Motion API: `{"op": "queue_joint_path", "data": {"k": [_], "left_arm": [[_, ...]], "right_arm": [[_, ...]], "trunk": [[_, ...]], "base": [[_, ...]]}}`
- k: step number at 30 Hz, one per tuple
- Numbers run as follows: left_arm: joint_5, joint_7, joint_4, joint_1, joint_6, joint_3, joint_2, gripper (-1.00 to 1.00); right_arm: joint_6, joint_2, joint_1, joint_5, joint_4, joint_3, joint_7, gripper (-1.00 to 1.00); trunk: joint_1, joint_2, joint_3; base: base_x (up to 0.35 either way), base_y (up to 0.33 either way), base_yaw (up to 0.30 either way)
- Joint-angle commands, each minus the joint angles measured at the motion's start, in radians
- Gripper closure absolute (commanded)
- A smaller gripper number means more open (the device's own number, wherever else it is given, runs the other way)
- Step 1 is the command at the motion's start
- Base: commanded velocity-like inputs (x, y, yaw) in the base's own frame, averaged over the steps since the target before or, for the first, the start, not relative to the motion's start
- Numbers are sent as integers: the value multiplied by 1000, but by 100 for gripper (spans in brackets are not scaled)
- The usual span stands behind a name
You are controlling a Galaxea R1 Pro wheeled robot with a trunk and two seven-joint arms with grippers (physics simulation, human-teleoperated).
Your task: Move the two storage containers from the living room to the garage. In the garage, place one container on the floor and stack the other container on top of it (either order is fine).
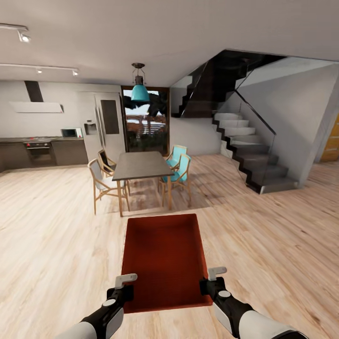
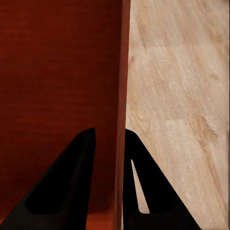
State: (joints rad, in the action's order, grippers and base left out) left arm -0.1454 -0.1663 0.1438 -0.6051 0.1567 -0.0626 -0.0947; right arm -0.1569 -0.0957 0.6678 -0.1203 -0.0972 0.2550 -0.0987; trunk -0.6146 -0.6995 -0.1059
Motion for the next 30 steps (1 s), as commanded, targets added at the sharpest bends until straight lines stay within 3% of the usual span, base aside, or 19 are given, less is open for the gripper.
{"op": "queue_joint_path", "data": {"k": [1,30], "left_arm": [[-53,-28,-3,-1,5,66,0,100],[-54,-30,-3,-1,6,66,1,100]], "right_arm": [[-15,-1,1,-4,-72,-60,1,100],[-15,-1,1,-4,-72,-60,1,100]], "trunk": [[0,-1,-2],[0,-1,-2]], "base": [[0,0,-281],[0,0,-281]]}}
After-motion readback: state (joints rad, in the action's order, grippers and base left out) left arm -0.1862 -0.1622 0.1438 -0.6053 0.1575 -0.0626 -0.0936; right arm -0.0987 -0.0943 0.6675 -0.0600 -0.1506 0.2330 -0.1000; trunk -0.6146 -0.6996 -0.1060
